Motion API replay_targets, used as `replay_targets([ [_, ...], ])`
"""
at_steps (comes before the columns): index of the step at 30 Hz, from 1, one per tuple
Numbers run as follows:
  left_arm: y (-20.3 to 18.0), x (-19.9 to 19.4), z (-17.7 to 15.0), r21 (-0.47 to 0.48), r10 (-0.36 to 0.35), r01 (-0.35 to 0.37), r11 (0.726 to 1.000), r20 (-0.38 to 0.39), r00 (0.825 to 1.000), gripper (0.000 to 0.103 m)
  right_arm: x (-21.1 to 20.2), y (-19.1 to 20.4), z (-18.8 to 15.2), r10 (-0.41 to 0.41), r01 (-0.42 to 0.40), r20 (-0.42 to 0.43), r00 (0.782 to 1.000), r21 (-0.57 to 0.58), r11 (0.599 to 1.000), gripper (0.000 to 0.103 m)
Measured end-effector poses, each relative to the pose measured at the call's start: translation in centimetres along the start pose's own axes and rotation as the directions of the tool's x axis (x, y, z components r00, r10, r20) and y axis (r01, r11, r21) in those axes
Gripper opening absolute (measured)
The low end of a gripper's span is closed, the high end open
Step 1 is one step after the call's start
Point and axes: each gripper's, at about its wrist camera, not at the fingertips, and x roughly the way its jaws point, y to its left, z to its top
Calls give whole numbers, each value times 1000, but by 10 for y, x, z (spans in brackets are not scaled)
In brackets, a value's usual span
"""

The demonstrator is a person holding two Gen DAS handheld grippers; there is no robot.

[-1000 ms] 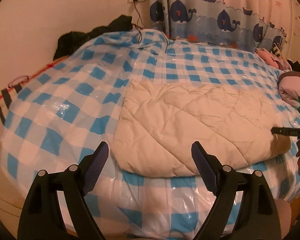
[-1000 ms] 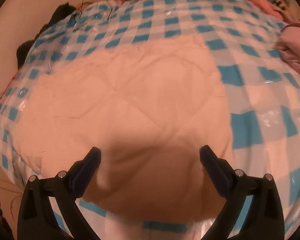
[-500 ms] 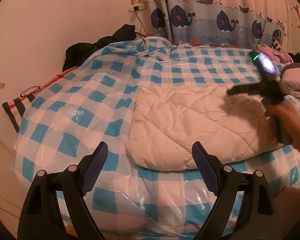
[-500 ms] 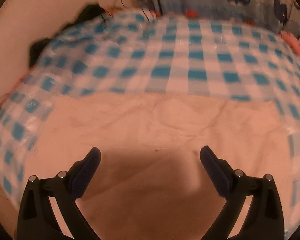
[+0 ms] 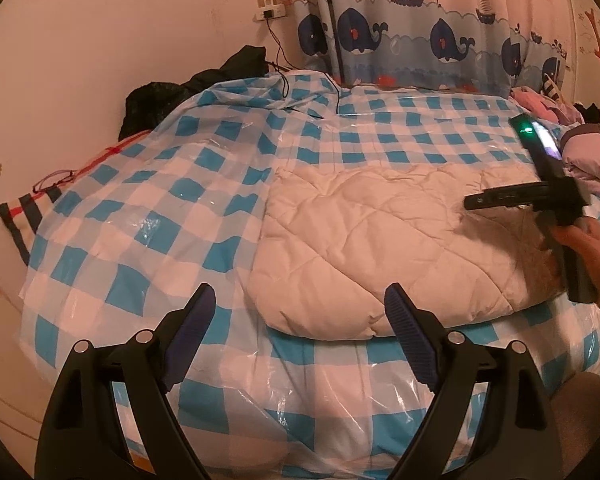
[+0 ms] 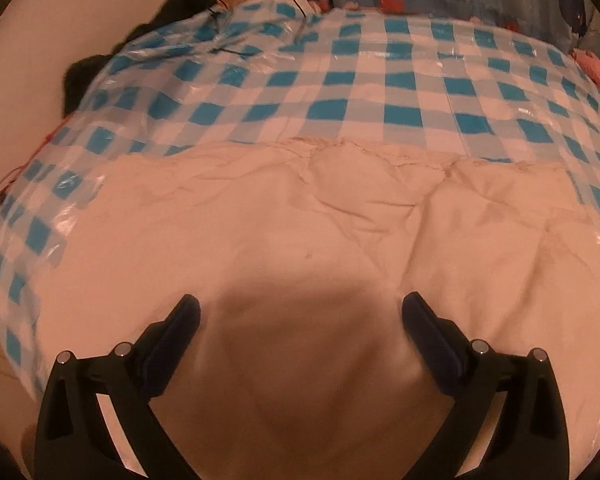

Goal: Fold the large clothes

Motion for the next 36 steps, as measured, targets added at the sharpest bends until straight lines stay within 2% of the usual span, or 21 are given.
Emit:
replay_targets([
  [6, -2, -7, 1, -1, -6, 6, 1000, 10, 1000, 83, -38, -2, -29, -18, 20, 31, 999, -66, 998, 97],
  [12, -4, -14, 1, -6, -8, 8, 1000, 19, 1000, 84, -59, -34, -50, -49, 50, 43, 998, -21, 999, 97],
  [18, -6, -17, 0, -10, -18, 18, 1000, 18, 1000, 84, -72, -46, -65, -67, 69, 52, 996, -26, 997, 97],
  [20, -5, -16, 0, -34, -49, 49, 998, 3, 999, 85, -74, -48, -68, -76, 78, 58, 995, -25, 997, 97],
  [21, -3, -13, -1, -61, -87, 86, 994, -14, 996, 86, -74, -51, -69, -81, 82, 58, 995, -20, 996, 97],
  [22, 3, -6, -3, -119, -161, 155, 981, -47, 986, 86, -72, -56, -71, -86, 87, 49, 995, -8, 996, 97],
  [23, 9, 2, -5, -184, -231, 215, 959, -76, 970, 86, -67, -60, -72, -87, 87, 31, 996, 8, 996, 97],
  [24, 20, 14, -9, -286, -332, 291, 913, -106, 937, 86, -61, -67, -74, -81, 81, 4, 997, 25, 996, 97],
  [25, 32, 27, -15, -380, -421, 352, 856, -114, 900, 86, -57, -70, -75, -72, 72, -2, 997, 27, 997, 97],
  [26, 41, 38, -22, -460, -486, 388, 799, -113, 867, 86, -56, -71, -77, -66, 66, -1, 998, 26, 997, 97],
  [28, 61, 64, -38, -616, -587, 414, 670, -99, 803, 86, -56, -72, -77, -60, 59, 3, 998, 23, 998, 97],
  [30, 73, 81, -50, -695, -647, 432, 575, -62, 760, 86, -56, -73, -77, -53, 53, 6, 999, 29, 998, 97],
  [31, 76, 88, -55, -724, -666, 432, 538, -50, 745, 86, -56, -74, -78, -44, 44, 8, 999, 34, 998, 97],
  [33, 84, 105, -68, -794, -701, 419, 440, -12, 713, 86, -56, -77, -78, -32, 31, 11, 999, 37, 999, 97],
  [34, 85, 109, -70, -804, -710, 423, 418, 1, 704, 86, -56, -76, -79, -30, 30, 13, 999, 36, 999, 97],
  [36, 85, 119, -76, -826, -715, 416, 379, 24, 699, 86, -56, -76, -79, -26, 25, 18, 1000, 33, 999, 97],
])
